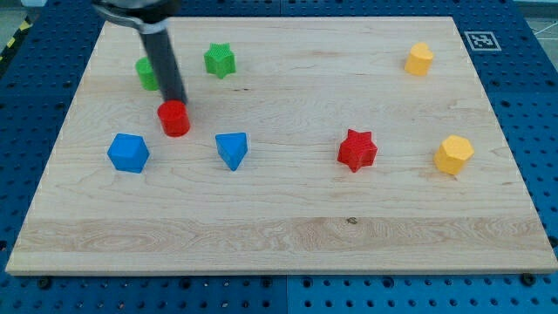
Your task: Push the red circle to the blue cube
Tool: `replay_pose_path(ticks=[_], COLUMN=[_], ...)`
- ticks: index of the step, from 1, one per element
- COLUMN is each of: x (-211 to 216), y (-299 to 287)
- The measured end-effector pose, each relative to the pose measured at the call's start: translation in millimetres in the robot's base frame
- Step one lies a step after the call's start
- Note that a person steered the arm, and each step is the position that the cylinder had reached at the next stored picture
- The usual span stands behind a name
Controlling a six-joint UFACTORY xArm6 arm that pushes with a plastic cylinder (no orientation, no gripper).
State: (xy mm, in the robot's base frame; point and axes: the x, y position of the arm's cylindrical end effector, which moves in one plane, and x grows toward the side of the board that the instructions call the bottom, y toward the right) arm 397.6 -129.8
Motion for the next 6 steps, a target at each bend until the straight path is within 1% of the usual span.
replay_pose_path(ticks=[2, 3, 5, 6], x=[9.3, 36.6, 36.4, 32.9], y=[11.1, 7.5, -3.5, -23.4])
